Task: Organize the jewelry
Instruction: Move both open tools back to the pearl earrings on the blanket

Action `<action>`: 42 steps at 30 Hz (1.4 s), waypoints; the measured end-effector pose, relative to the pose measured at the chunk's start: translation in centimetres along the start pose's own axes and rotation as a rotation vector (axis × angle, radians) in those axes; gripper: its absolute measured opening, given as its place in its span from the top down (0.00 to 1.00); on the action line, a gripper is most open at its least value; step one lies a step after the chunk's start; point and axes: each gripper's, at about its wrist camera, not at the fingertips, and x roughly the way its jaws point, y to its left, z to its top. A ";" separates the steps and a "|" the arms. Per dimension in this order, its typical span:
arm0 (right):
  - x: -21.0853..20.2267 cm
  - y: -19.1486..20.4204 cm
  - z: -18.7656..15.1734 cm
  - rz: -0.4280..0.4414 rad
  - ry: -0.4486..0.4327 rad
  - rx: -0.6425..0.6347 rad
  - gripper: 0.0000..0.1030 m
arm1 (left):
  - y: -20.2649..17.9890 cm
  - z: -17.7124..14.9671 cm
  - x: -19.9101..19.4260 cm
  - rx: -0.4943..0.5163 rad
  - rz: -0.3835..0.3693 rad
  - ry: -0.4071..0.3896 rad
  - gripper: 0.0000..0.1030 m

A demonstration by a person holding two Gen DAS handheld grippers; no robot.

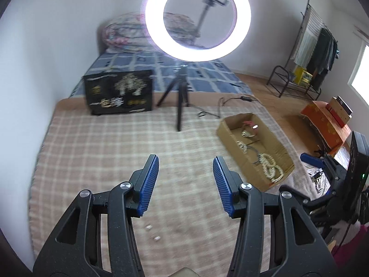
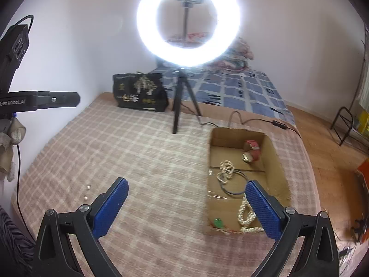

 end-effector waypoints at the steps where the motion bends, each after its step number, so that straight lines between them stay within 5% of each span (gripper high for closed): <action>1: 0.2 0.7 0.0 0.012 0.000 -0.010 0.00 | 0.6 -0.3 -0.2 -0.006 0.005 0.001 0.51; 9: 1.9 4.7 -1.2 0.114 -0.007 -0.023 0.01 | 6.6 -3.7 -0.6 -0.066 0.049 0.040 0.51; 26: 8.6 15.4 -6.4 0.398 0.111 -0.285 0.59 | 10.6 -7.5 3.7 -0.085 0.000 0.184 0.52; 34: 12.5 18.0 -7.1 0.481 0.179 -0.350 0.71 | 10.5 -9.9 7.8 -0.089 -0.063 0.342 0.73; 42: 14.7 18.6 -7.4 0.513 0.212 -0.351 0.77 | 9.7 -11.4 11.2 -0.053 -0.060 0.438 0.82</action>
